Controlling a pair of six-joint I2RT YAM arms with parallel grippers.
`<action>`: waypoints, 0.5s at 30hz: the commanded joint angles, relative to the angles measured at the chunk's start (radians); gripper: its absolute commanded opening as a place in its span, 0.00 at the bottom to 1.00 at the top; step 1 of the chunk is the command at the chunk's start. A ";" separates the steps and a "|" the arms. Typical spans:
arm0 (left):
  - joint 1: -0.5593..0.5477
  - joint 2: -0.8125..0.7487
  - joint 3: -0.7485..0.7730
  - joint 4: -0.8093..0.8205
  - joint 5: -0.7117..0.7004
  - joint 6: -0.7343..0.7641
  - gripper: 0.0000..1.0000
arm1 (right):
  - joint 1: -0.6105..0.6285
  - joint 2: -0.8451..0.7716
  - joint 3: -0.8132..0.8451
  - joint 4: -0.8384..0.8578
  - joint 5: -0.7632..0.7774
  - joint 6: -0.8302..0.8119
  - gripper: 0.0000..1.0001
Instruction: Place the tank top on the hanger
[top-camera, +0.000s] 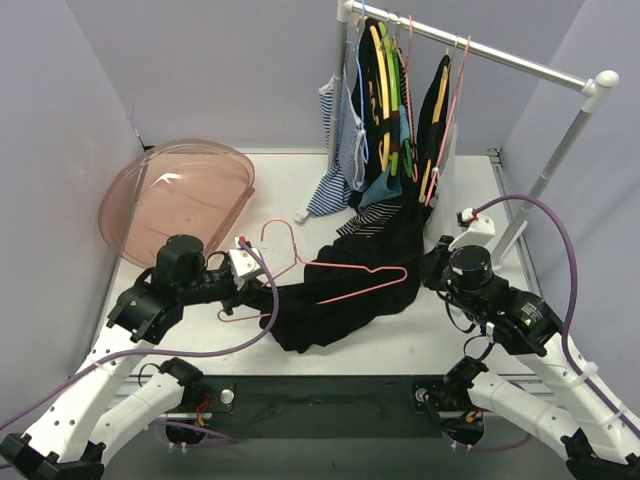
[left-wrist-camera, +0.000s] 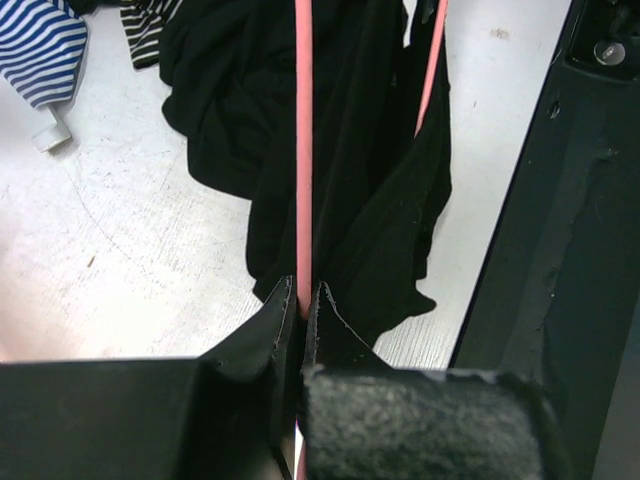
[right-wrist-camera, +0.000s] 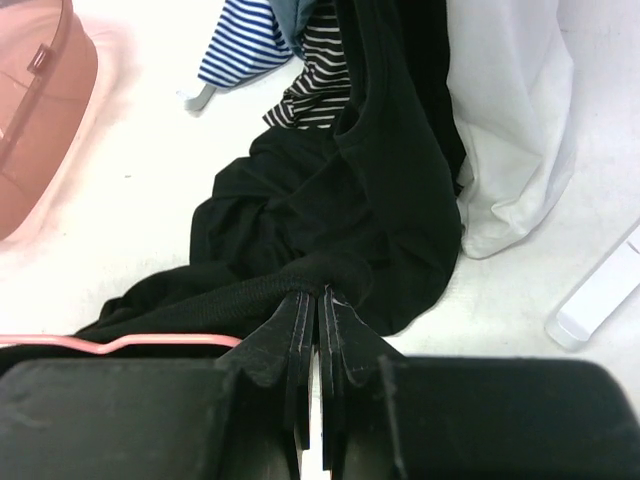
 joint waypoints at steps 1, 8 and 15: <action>-0.016 0.020 0.053 -0.013 -0.038 0.054 0.00 | -0.010 0.002 0.056 -0.018 -0.027 -0.049 0.00; -0.030 0.042 0.091 -0.021 -0.098 0.078 0.00 | -0.008 0.005 0.074 -0.048 -0.084 -0.115 0.00; -0.030 -0.004 0.095 0.034 -0.064 0.043 0.00 | -0.010 -0.001 0.053 -0.082 -0.032 -0.118 0.00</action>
